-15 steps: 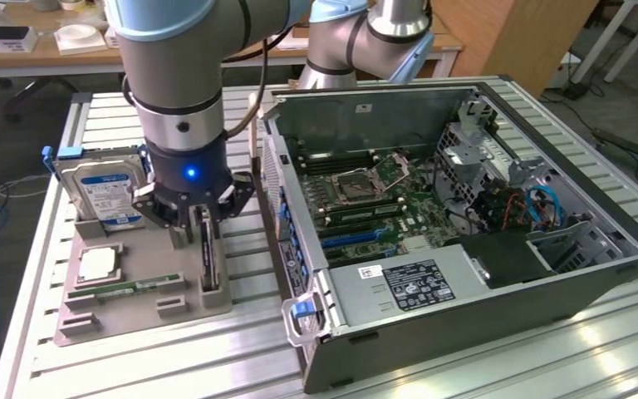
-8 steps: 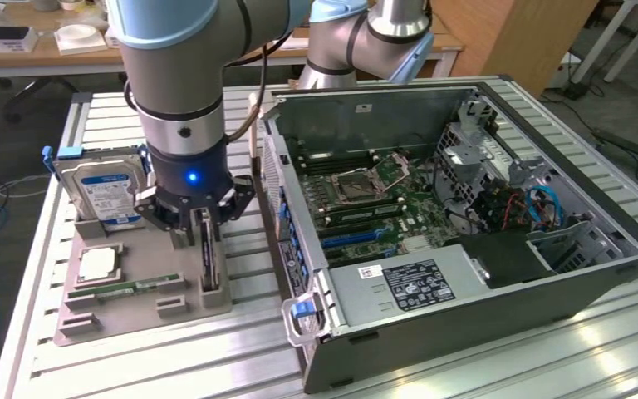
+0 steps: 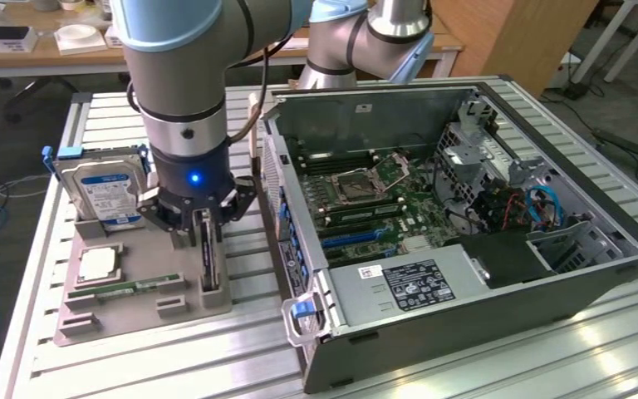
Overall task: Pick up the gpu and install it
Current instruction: 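Pick up the gpu and move the gpu toward the slot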
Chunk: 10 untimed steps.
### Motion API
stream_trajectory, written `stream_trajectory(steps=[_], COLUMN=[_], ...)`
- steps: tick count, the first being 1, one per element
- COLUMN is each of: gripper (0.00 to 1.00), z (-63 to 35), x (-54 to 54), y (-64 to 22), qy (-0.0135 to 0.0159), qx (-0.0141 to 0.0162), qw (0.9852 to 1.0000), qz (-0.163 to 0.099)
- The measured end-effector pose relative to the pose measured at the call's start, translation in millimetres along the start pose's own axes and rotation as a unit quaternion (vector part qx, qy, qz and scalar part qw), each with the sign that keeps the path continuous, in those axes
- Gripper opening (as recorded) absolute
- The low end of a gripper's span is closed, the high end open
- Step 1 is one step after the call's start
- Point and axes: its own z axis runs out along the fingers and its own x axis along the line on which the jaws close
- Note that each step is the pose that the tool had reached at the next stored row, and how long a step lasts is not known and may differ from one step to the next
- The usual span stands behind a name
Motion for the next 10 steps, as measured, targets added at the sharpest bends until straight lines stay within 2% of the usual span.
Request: stream_trajectory(steps=[10], gripper=[0.39], z=[9.3], x=[-0.1], y=[-0.4], qy=[0.0000], qx=[0.0000], qw=[1.0000], qz=[0.000])
